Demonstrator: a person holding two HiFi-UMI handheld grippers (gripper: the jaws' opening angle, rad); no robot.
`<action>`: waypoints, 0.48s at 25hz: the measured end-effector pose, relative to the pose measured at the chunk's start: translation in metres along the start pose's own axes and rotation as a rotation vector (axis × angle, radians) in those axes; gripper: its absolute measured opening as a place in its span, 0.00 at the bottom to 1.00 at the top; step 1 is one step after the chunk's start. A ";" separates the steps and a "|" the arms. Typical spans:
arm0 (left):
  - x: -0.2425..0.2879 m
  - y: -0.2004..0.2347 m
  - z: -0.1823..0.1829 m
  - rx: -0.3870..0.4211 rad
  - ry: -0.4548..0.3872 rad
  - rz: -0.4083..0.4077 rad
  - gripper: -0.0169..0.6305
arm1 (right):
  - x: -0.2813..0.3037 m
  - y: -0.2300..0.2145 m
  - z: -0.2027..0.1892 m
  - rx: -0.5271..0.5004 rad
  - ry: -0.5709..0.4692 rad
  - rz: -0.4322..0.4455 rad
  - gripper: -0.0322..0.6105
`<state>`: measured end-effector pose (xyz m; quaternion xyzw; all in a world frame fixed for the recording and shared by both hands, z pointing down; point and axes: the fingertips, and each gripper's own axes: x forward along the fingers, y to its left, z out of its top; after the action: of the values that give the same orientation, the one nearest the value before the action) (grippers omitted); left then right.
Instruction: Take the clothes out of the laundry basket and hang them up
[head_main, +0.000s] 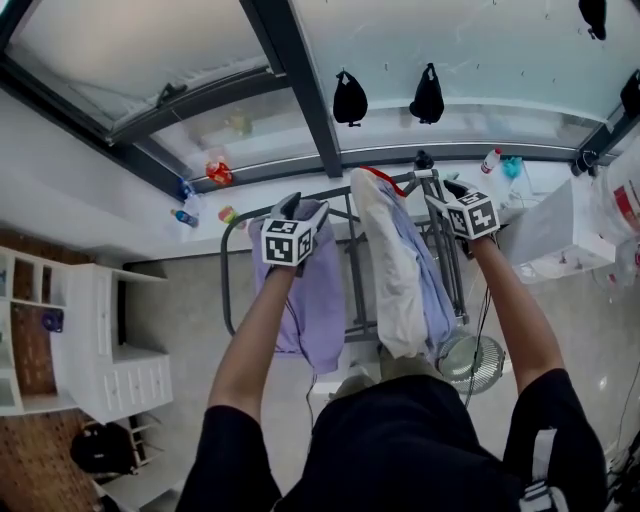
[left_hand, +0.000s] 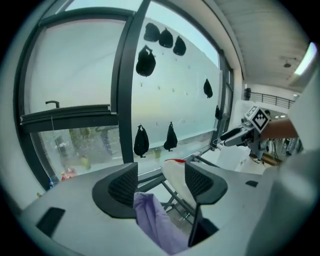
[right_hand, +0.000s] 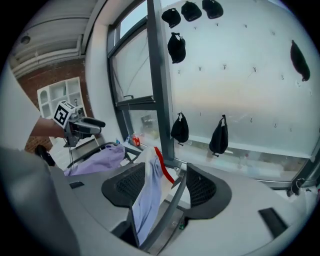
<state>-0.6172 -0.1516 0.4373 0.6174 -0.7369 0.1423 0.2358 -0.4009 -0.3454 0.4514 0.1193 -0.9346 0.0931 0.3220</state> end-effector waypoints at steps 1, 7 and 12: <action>-0.015 -0.005 0.005 -0.008 -0.033 -0.008 0.45 | -0.012 0.008 0.003 0.002 -0.024 -0.002 0.40; -0.101 -0.042 0.005 -0.015 -0.153 -0.080 0.45 | -0.085 0.091 0.001 -0.025 -0.137 0.035 0.40; -0.176 -0.080 -0.021 -0.076 -0.254 -0.130 0.44 | -0.153 0.161 -0.023 0.003 -0.196 0.045 0.40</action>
<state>-0.5130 -0.0084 0.3564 0.6676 -0.7240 0.0192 0.1726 -0.3167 -0.1608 0.3579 0.1074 -0.9639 0.0897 0.2266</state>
